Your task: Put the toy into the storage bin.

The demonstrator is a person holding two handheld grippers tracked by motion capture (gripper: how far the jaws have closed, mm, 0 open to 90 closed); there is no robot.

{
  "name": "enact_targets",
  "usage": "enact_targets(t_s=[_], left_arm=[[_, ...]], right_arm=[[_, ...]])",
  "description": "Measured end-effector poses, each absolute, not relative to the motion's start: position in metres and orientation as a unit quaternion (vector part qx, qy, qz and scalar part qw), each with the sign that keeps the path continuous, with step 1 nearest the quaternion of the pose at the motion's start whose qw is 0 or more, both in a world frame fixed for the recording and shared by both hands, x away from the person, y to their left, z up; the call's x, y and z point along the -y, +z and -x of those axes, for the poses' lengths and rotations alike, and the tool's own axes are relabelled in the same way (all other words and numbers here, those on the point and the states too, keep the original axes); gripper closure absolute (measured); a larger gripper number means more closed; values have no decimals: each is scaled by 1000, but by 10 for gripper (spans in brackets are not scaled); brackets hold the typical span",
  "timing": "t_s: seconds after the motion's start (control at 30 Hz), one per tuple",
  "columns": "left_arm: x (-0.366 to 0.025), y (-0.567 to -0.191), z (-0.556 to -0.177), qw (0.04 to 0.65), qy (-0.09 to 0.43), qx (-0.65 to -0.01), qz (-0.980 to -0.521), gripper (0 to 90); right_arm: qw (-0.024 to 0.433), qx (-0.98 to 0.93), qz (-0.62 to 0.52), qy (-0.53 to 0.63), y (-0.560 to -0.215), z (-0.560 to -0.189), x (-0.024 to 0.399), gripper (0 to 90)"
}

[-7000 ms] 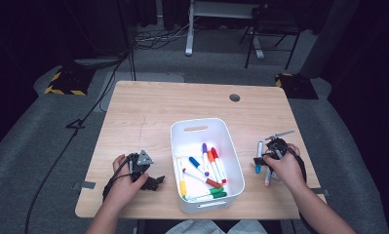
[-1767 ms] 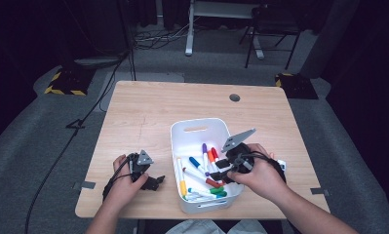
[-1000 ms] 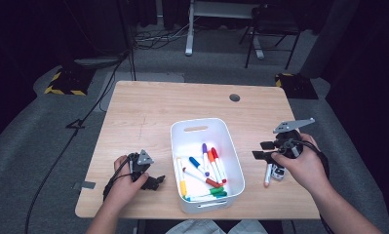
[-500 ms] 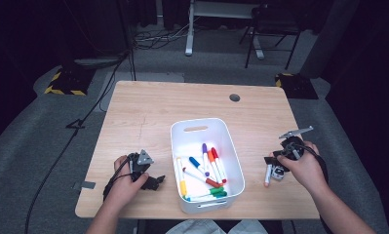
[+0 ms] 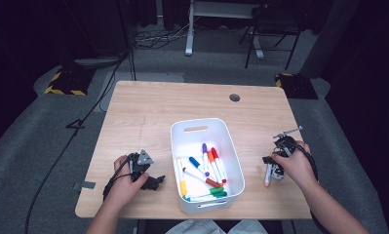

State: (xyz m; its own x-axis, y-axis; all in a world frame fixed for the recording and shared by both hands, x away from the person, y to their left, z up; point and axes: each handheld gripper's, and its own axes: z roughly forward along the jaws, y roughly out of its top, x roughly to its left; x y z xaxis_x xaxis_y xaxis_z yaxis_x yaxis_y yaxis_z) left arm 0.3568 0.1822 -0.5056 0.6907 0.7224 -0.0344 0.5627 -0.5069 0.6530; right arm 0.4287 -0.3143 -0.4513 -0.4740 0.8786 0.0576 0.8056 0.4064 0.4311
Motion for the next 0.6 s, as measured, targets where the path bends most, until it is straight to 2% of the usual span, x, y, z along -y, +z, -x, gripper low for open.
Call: enact_targets(t_s=[0.33,0.4,0.6], left_arm=[[-182,-506,-357,327,122,-374,-859,0],[-182,-506,-357,327,122,-374,-859,0],[-182,-506,-357,327,123,-374,-859,0]], right_arm=[[75,-834,-506,205,-461,-433,304,459],[76,-840,-498,200,-463,-432,301,513],[70,-846,-492,193,-466,-426,292,598]])
